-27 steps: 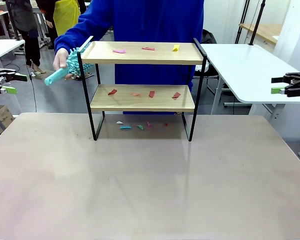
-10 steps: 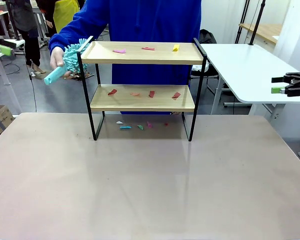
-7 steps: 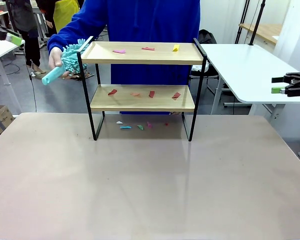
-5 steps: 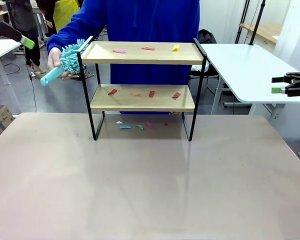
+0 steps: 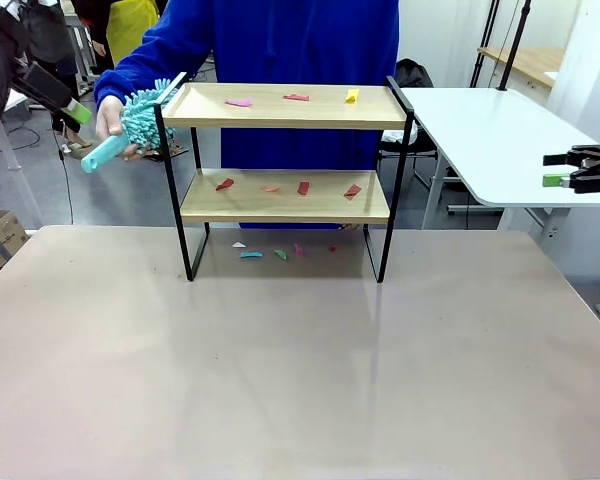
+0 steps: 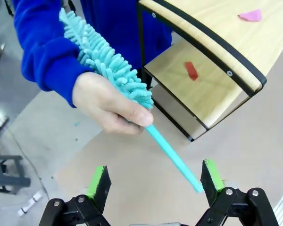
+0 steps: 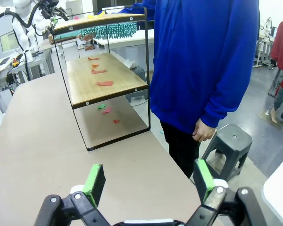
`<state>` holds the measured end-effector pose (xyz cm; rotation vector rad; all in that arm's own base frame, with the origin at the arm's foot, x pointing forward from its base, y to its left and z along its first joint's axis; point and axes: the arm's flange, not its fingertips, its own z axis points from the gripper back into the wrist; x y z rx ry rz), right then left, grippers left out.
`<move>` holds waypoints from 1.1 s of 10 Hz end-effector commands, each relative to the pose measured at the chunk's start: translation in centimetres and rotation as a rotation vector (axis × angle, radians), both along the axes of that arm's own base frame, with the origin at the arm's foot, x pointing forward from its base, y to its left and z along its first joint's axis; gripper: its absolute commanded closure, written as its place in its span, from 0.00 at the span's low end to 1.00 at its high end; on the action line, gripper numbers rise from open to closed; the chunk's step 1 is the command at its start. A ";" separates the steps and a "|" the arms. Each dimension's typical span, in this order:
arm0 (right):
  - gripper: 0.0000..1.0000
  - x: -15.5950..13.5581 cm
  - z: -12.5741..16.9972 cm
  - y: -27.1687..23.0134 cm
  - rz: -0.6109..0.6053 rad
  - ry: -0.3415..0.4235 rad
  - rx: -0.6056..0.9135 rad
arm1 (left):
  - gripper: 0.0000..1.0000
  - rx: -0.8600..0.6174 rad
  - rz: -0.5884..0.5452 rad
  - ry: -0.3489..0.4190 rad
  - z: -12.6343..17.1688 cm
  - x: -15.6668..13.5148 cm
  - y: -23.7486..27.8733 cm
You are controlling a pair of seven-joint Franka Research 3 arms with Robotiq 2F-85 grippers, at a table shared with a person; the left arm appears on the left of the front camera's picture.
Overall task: Clean the shelf.
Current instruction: Pick up the Duster handed by the human.
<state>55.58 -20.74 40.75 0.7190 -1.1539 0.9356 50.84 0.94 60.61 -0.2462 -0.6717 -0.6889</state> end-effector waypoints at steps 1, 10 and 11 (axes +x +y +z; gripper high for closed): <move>0.00 -0.2 0.6 0.6 -0.016 0.017 -0.010 | 0.00 0.001 0.004 0.014 -0.5 0.0 -0.3; 0.00 -0.2 0.6 0.6 -0.016 0.017 -0.010 | 0.00 0.154 0.304 0.051 -3.0 -2.6 -7.5; 0.00 -0.2 0.6 0.6 -0.016 0.017 -0.010 | 0.00 0.144 0.345 0.038 -4.1 -2.5 -7.4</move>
